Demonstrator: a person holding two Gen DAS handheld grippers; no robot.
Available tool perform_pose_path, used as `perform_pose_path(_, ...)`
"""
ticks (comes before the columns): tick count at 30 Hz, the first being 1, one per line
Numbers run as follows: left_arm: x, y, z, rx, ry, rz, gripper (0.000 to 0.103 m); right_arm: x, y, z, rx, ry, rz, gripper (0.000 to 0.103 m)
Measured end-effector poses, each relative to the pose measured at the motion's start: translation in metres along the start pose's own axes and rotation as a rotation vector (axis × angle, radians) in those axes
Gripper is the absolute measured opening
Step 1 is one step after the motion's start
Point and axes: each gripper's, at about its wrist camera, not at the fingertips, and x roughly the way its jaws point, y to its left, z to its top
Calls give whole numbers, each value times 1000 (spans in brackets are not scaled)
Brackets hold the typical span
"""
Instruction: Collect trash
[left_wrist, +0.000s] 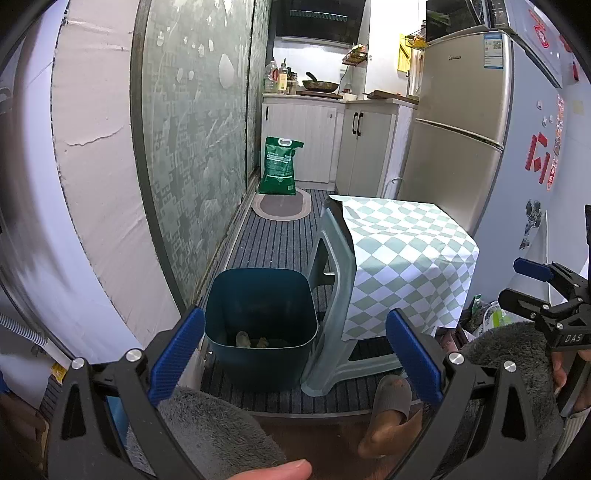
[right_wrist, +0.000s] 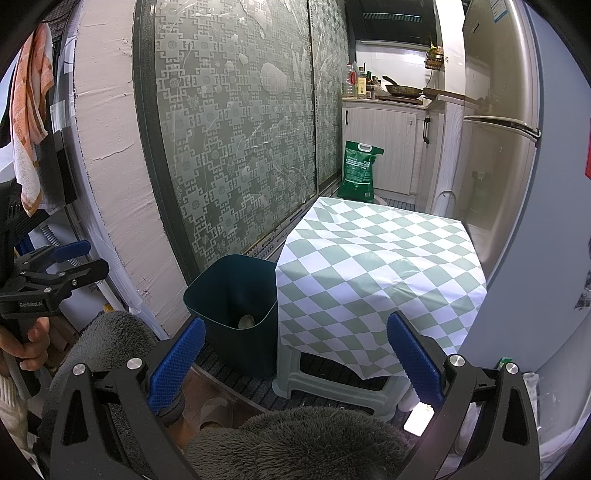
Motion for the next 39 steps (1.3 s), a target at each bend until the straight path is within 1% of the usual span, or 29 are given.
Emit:
perform_pose_path(18,-1,0,-1,2,-1,1,100,0,0,0,0,0,0,99)
perform_pose_path(23,-2,0,-2,21,-23,30,100,0,0,0,0,0,0,99)
perform_pose_path(30,-1,1,-2,14,-11,15,100,-1,-1,0,0,0,0,99)
perform_pose_path(39,-1,0,-2,16,-10,16,100,0,0,0,-1,0,0,99)
